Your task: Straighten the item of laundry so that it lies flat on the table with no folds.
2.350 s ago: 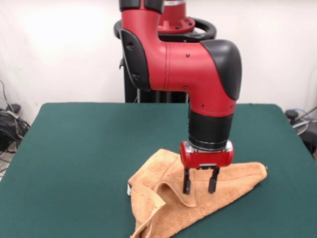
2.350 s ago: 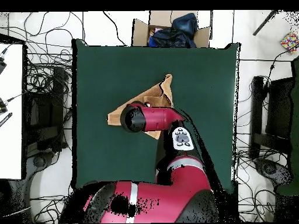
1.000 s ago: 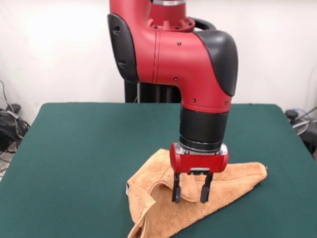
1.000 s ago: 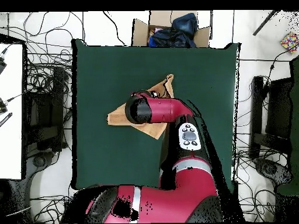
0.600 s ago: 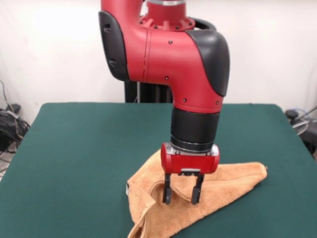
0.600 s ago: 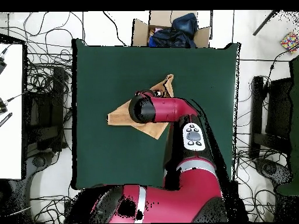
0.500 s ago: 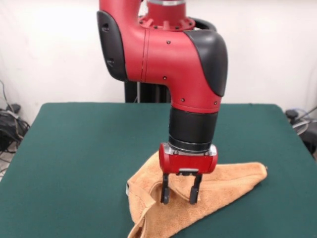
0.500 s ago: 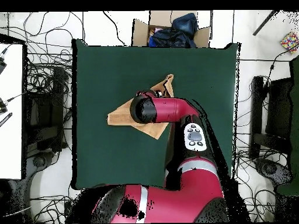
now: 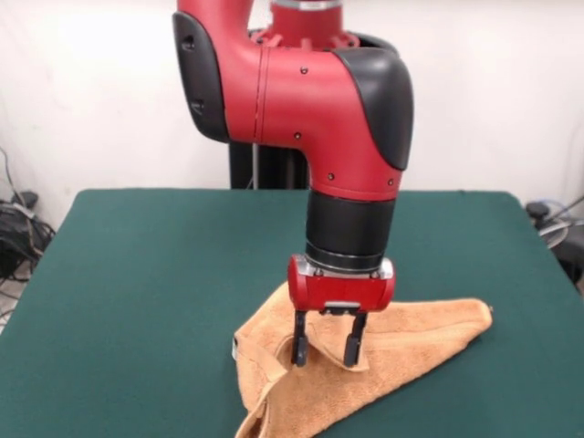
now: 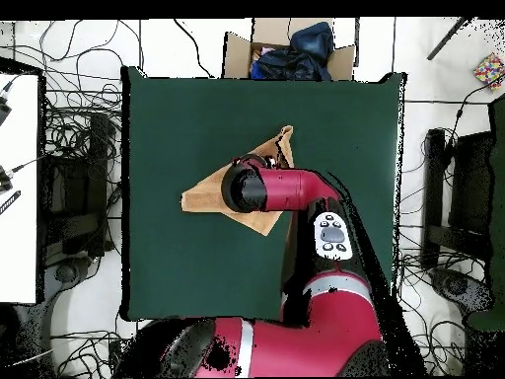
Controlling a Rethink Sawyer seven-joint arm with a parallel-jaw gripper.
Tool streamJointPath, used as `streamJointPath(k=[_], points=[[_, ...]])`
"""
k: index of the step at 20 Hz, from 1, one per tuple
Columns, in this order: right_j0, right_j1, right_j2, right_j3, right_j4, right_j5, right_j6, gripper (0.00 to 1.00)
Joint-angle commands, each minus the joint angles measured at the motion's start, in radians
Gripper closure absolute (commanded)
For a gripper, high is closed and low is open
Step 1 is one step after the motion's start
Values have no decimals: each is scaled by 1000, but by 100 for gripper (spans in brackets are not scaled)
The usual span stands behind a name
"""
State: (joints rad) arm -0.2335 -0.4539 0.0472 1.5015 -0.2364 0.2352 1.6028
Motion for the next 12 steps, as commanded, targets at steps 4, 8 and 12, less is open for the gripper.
streamJointPath(k=[4,8,12], points=[[17,-23,3,122,-33,49,102,0],[32,-30,-1,152,-24,40,123,0],[52,-26,-14,158,-19,21,143,0]])
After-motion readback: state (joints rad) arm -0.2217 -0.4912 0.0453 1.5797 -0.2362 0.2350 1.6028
